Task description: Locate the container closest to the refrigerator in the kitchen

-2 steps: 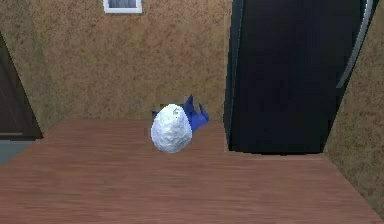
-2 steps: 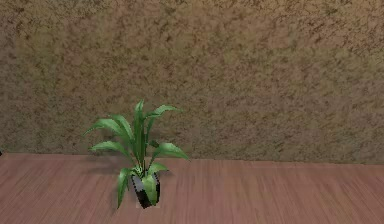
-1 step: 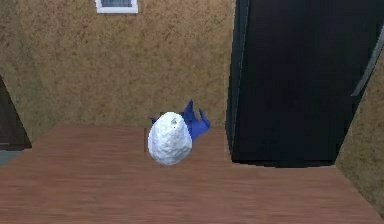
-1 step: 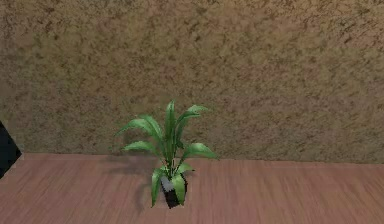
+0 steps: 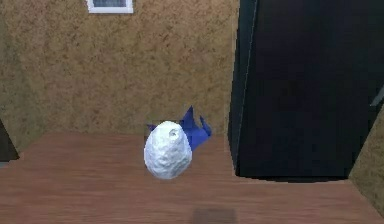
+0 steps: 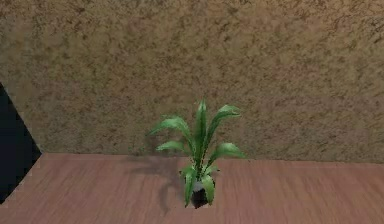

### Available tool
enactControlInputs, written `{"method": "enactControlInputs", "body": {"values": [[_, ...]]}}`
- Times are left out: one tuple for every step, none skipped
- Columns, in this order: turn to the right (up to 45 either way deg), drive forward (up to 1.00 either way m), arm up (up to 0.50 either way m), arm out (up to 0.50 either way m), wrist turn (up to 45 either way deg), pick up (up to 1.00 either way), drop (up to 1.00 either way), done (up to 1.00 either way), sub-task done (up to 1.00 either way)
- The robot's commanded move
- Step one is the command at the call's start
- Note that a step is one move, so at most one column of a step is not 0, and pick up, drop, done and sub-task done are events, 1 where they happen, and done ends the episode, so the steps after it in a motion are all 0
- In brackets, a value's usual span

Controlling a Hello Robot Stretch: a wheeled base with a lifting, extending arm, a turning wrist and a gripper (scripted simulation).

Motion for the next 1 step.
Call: {"method": "enactControlInputs", "body": {"values": [[18.0,0.0,0.0,0.0,0.0,0.0,0.0,0.0,0.0]]}}
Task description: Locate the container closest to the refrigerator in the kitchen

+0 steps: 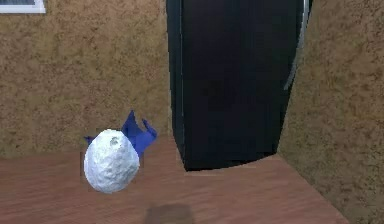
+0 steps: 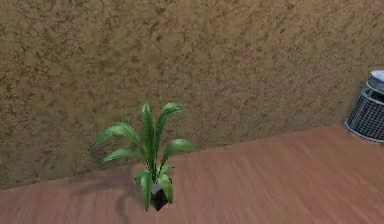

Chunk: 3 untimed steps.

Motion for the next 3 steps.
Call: {"method": "enactControlInputs", "body": {"values": [[0.0,0.95,0.0,0.0,0.0,0.0,0.0,0.0,0.0],[-45.0,0.0,0.0,0.0,0.0,0.0,0.0,0.0,0.0],[-9.0,0.0,0.0,0.0,0.0,0.0,0.0,0.0,0.0]]}}
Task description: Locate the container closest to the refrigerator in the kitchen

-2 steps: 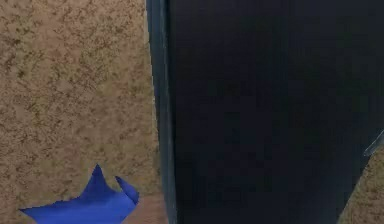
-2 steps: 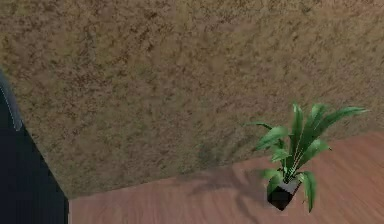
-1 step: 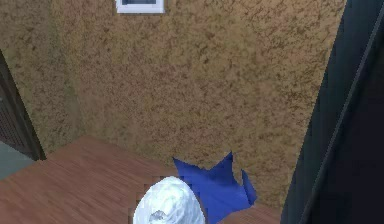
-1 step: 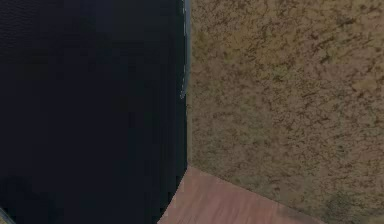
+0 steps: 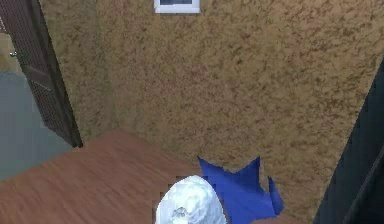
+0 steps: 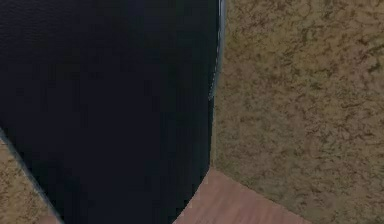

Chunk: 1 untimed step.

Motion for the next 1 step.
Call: {"method": "enactControlInputs", "body": {"values": [[0.0,0.0,0.0,0.0,0.0,0.0,0.0,1.0,0.0]]}}
